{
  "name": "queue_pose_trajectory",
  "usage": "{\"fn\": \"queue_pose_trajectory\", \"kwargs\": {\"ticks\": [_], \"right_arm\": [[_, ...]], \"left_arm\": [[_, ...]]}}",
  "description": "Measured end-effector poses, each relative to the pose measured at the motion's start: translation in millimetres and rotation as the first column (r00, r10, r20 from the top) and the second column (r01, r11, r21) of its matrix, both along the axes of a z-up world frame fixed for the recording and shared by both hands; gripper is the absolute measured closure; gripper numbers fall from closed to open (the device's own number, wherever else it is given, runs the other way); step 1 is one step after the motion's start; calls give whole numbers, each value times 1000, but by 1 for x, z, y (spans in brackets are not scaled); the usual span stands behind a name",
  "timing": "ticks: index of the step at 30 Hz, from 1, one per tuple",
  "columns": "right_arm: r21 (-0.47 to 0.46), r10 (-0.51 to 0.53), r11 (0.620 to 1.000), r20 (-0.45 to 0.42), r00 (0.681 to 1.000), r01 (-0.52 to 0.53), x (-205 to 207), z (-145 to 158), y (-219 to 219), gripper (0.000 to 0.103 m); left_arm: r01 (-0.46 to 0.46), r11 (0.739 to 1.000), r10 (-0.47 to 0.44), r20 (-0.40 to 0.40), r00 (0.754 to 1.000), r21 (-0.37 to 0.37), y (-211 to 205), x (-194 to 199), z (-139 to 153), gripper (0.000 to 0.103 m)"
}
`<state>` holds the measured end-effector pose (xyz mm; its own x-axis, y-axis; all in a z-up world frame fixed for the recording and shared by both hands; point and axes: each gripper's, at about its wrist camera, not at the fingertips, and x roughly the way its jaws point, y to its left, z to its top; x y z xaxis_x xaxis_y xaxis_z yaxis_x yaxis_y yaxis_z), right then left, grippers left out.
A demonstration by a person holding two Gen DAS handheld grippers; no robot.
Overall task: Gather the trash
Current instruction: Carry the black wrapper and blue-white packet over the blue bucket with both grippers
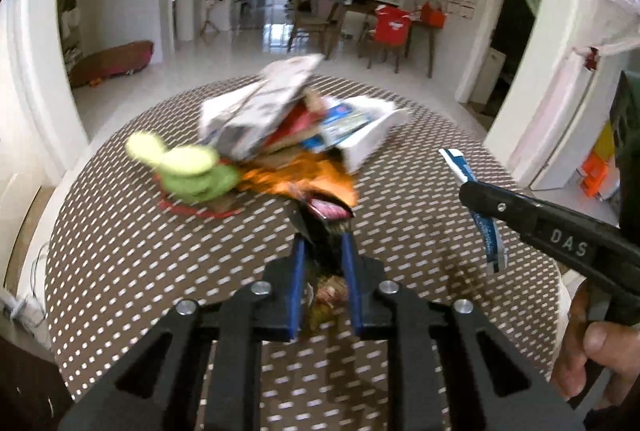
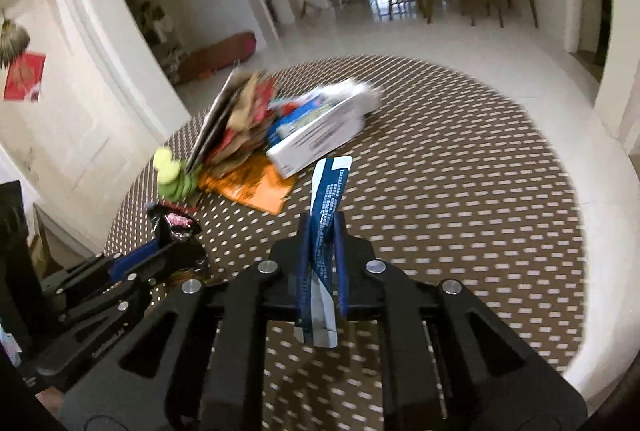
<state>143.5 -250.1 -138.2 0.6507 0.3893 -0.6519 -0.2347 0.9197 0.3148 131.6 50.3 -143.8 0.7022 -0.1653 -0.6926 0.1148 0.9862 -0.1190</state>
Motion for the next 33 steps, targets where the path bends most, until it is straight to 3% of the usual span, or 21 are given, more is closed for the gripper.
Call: {"fn": "queue_pose_trajectory", "kwargs": {"ticks": [3,6,8,10,12,16,18,21,24,25,27,29,30,33], "right_arm": [[22,-34,999,15,999,34,-8,6,-23,91],[34,-64,997,10,998,63,-12,4,-40,91],[41,-71,997,5,997,71,-18,4,-47,91],[50,-74,996,-2,997,74,-21,2,-58,91],[57,-74,996,-7,997,74,-25,1,-66,91],[72,-66,995,-8,998,66,-28,0,-68,91],[75,-61,995,-5,998,62,-28,1,-68,91],[75,-63,995,-4,998,63,-27,2,-67,91],[76,-68,995,-5,998,68,-26,2,-68,91],[76,-70,995,-6,998,71,-26,2,-68,91],[78,-76,994,-7,997,76,-26,3,-70,91],[80,-83,993,-4,997,83,-26,4,-73,91],[79,-87,993,-2,996,86,-26,4,-75,91],[78,-102,992,6,995,101,-28,8,-84,91]], "left_arm": [[48,999,-48,2,999,-22,-22,6,5,88],[52,999,-52,-9,999,2,-36,12,2,88],[41,999,-41,-17,999,11,-37,12,-2,79],[8,997,-8,-4,1000,75,-38,11,-6,28],[-40,989,35,34,999,144,-33,11,-9,20],[-60,986,56,30,998,157,-17,23,-14,20],[-40,979,38,15,999,200,-14,32,-20,20],[52,962,-46,-25,999,267,-19,47,-31,20],[150,946,-133,-77,988,287,-26,60,-42,21],[168,947,-148,-92,985,275,-28,62,-44,27],[182,958,-162,-104,981,220,-26,63,-43,52],[168,962,-149,-101,984,215,-26,64,-43,59],[169,963,-151,-96,984,212,-27,62,-42,82],[167,973,-152,-99,983,159,-33,56,-42,84]]}}
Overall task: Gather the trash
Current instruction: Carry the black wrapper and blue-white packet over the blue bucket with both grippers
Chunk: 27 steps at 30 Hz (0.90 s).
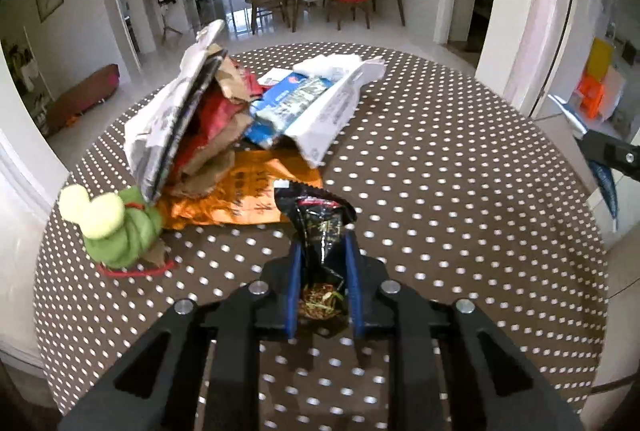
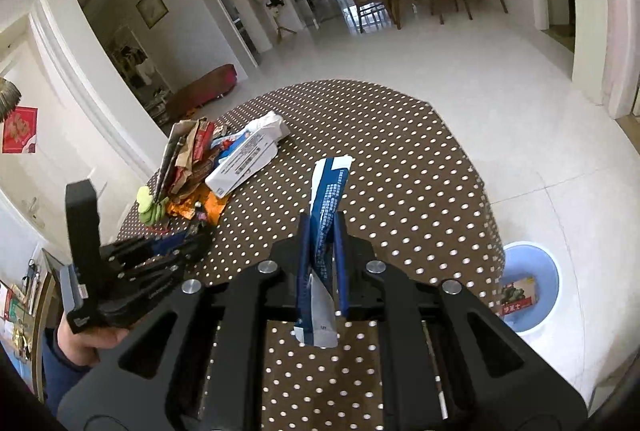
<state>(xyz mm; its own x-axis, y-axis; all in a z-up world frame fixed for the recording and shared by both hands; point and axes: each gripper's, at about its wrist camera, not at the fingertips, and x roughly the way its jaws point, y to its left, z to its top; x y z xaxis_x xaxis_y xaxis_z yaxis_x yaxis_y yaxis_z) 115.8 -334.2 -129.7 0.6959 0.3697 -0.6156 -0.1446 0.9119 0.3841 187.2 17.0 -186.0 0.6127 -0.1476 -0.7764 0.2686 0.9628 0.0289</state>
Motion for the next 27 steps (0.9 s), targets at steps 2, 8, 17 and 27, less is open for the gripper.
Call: {"fn": "queue_pose_trajectory", "kwargs": {"ticks": [2,8,17,27], "right_arm": [[0,-11,1000,4,1000,11,-2,2,-8,91],[1,-60,998,22,998,60,-9,9,-40,91],[-6,-187,982,46,981,187,-20,21,-113,91],[19,-347,937,-23,937,348,-19,-5,-212,91]], "left_arm": [[-3,1000,3,-2,1000,-31,-3,-5,-1,84],[16,990,-13,23,1000,-142,-24,-18,11,85],[176,949,-155,99,983,-260,-116,-9,53,85],[318,882,-332,20,943,-349,-246,7,52,85]]}}
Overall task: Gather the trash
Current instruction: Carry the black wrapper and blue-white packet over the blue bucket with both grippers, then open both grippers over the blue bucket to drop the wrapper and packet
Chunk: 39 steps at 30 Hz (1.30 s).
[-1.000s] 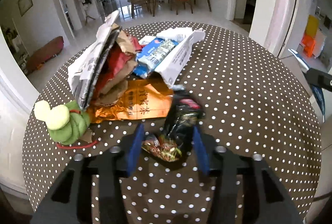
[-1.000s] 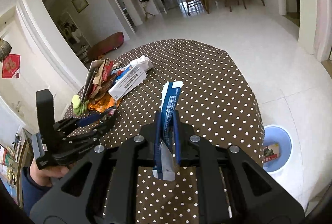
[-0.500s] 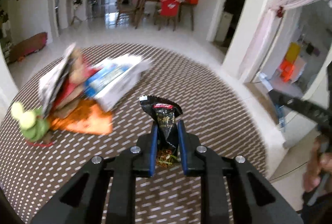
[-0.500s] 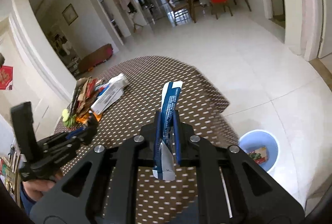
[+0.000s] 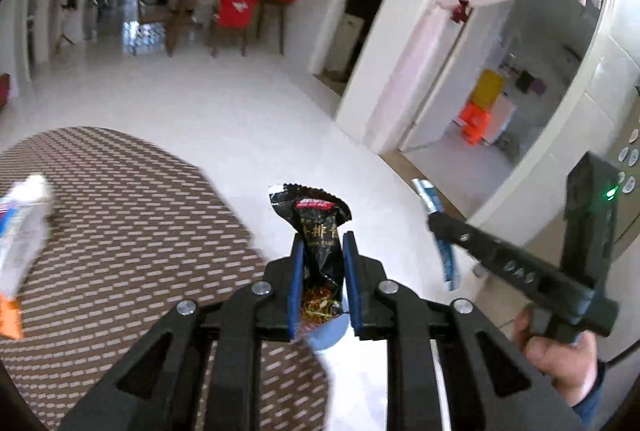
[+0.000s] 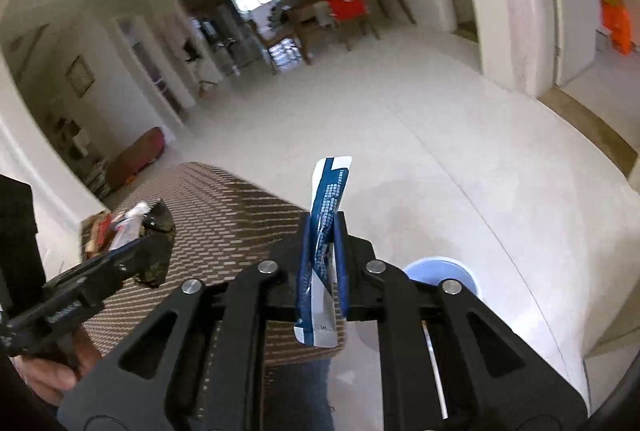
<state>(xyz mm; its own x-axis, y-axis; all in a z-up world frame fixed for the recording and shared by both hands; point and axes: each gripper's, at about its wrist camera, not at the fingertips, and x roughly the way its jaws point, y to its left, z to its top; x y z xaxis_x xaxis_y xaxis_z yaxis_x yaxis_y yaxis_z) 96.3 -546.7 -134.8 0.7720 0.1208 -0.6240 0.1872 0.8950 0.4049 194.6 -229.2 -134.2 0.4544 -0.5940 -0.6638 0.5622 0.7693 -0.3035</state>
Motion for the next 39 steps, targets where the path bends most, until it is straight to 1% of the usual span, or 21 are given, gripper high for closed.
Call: {"fn": "queue_pose_trajectory", "kwargs": {"ticks": [3,6,8,9,12,15,17,18,19,20,21,22,24,26,29,33,39], "right_arm": [[27,-38,999,-49,998,39,5,-22,-27,91],[62,-65,996,-107,992,72,12,-49,-52,91],[88,-73,992,-140,987,86,17,-64,-64,91],[97,-74,991,-154,985,90,19,-71,-68,91],[121,-72,988,-201,977,98,30,-92,-80,91],[172,-72,978,-240,968,115,38,-113,-96,89],[194,-76,972,-272,959,132,42,-123,-104,89],[212,-79,966,-291,953,145,43,-130,-108,87],[220,-83,963,-304,949,155,43,-134,-110,77],[216,-95,962,-317,944,170,42,-137,-114,57],[203,-116,961,-327,938,189,39,-140,-117,49],[205,-121,959,-328,937,195,36,-142,-120,43],[203,-131,957,-329,935,206,31,-143,-124,37],[194,-155,955,-326,933,226,26,-140,-126,18],[186,-189,949,-314,930,256,18,-132,-127,7],[150,-225,949,-301,927,279,15,-117,-120,6],[108,-252,952,-246,936,285,5,-82,-110,6]], "left_arm": [[38,999,-37,-40,999,21,-35,10,-13,85],[78,995,-72,-96,993,57,-70,24,-33,85],[103,991,-90,-136,987,91,-94,33,-50,85],[120,986,-99,-169,981,114,-108,39,-63,85],[146,977,-110,-221,969,152,-129,50,-85,85],[170,968,-113,-280,953,186,-143,61,-109,85],[186,960,-115,-309,944,209,-149,63,-122,82],[203,953,-119,-335,935,227,-154,66,-130,72],[209,948,-117,-349,930,239,-157,69,-135,46],[201,947,-102,-356,929,252,-158,72,-139,32],[177,946,-76,-344,936,273,-156,73,-141,23],[163,949,-65,-339,939,270,-153,75,-142,18],[158,951,-59,-346,936,265,-153,79,-144,17],[145,949,-47,-331,942,278,-151,79,-142,15],[131,951,-45,-291,956,282,-148,75,-131,14],[94,954,-33,-214,976,284,-139,61,-105,10],[66,967,-23,-174,985,246,-117,45,-76,10]]}}
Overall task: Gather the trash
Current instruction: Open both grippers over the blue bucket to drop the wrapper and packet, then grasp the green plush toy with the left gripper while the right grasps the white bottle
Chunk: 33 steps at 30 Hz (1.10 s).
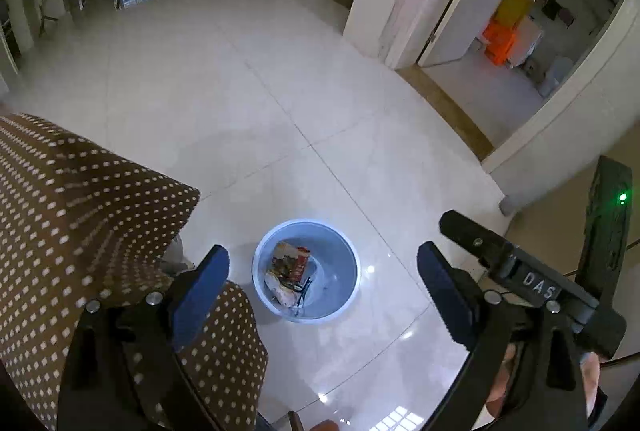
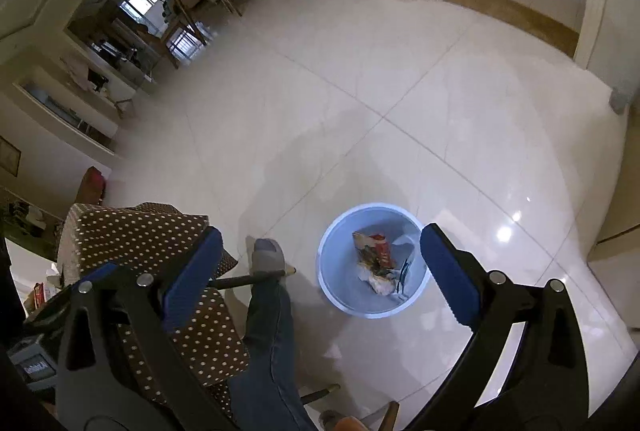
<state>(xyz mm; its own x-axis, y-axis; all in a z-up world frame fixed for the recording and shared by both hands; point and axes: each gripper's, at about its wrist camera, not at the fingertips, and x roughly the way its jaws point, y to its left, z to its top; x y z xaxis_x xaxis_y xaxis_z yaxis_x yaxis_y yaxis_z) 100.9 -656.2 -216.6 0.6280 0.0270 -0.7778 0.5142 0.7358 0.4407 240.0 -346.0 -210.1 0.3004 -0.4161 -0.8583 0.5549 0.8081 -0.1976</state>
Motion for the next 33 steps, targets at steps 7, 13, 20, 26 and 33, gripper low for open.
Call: {"fn": "queue_pose_trajectory", "kwargs": {"ticks": [7,13,20,26,33], "right_arm": [[-56,23,998,76,997,-19,-5,46,32,6],[-102,73,993,132,989,-60,-8,79,71,6],[-171,144,979,185,972,-113,-9,116,120,6],[-214,223,961,224,949,-176,-3,139,167,6],[-238,307,938,231,923,-252,11,146,217,6]], "left_arm": [[-17,998,21,63,998,-62,34,-22,38,10],[-51,991,66,122,990,-123,76,-38,70,10],[-103,982,138,229,964,-159,128,-58,104,10],[-157,974,203,316,927,-165,176,-74,125,10],[-219,961,270,390,880,-170,222,-89,143,10]]}}
